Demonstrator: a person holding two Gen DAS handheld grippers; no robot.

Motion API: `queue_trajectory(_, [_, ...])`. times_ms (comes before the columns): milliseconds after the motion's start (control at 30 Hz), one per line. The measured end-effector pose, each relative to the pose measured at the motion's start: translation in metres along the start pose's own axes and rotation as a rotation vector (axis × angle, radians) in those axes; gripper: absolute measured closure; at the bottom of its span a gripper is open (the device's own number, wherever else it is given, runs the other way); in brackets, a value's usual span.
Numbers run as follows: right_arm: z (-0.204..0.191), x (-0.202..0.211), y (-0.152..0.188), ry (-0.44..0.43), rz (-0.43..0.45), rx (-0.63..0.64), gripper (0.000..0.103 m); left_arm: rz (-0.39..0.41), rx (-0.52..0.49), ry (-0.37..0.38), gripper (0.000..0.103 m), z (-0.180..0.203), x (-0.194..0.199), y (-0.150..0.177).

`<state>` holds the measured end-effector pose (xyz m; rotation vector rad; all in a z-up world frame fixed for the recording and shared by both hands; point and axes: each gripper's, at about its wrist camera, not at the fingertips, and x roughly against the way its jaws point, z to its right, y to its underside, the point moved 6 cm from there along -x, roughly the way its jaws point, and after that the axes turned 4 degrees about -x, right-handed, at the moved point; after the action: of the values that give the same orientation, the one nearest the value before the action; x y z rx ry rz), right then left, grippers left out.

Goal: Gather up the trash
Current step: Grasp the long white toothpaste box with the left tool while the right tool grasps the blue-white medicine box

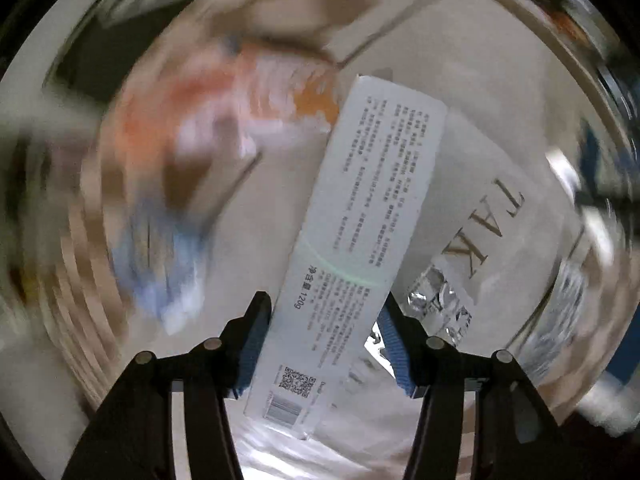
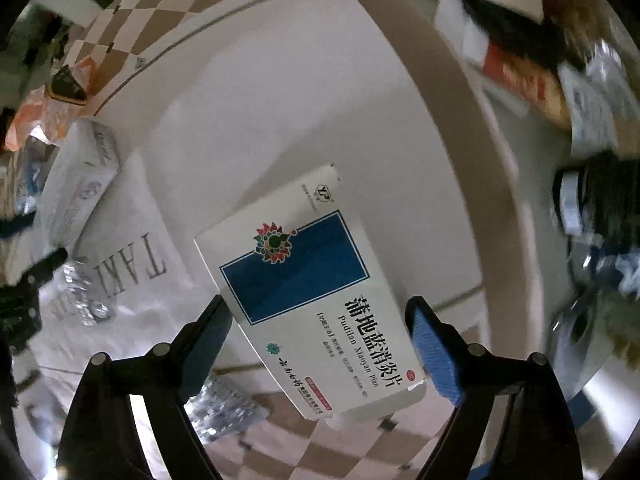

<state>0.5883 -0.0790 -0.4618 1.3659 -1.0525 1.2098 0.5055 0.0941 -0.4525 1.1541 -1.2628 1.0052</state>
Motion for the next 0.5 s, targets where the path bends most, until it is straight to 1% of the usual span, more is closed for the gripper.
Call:
queue_trajectory(100, [-0.003, -0.006, 0.015, -0.09, -0.083, -0.036, 0.013, -0.033, 0.253, 0.135, 0.052, -0.001, -0.004, 0.033])
queue_trajectory(133, [-0.005, -0.007, 0.017, -0.115, -0.1, -0.038, 0.013, -0.019, 0.304, 0.178, 0.051, 0.002, -0.005, 0.04])
queue_trajectory(167, [-0.009, -0.008, 0.018, -0.137, -0.117, -0.03, 0.013, -0.002, 0.335, 0.187, 0.05, 0.005, -0.007, 0.045])
queue_trajectory(200, [-0.013, -0.008, 0.018, -0.133, -0.115, -0.011, 0.013, 0.013, 0.331, 0.174, 0.05, 0.008, -0.007, 0.045])
queue_trajectory(233, [-0.016, -0.009, 0.017, -0.097, -0.097, 0.023, 0.013, 0.024, 0.304, 0.147, 0.049, 0.014, -0.01, 0.044])
queue_trajectory(267, [-0.022, -0.01, 0.015, -0.05, -0.08, 0.057, 0.013, 0.026, 0.283, 0.12, 0.049, 0.019, -0.012, 0.045])
queue_trajectory(300, [-0.026, -0.012, 0.013, 0.006, -0.062, 0.097, 0.013, 0.031, 0.251, 0.067, 0.05, 0.025, -0.016, 0.043])
queue_trajectory(333, [-0.029, -0.014, 0.013, 0.045, -0.051, 0.132, 0.012, 0.039, 0.233, 0.043, 0.054, 0.026, -0.018, 0.037])
queue_trajectory(367, [-0.034, -0.016, 0.013, 0.072, -0.044, 0.162, 0.012, 0.049, 0.222, 0.027, 0.054, 0.031, -0.02, 0.036])
queue_trajectory(400, [-0.039, -0.018, 0.014, 0.111, -0.036, 0.196, 0.012, 0.053, 0.223, 0.02, 0.058, 0.035, -0.021, 0.036])
queue_trajectory(433, [-0.046, -0.019, 0.018, 0.136, -0.022, 0.215, 0.013, 0.061, 0.223, 0.011, 0.059, 0.04, -0.02, 0.038])
queue_trajectory(500, [-0.051, -0.017, 0.02, 0.127, 0.002, 0.206, 0.017, 0.087, 0.227, 0.01, 0.059, 0.051, -0.015, 0.04])
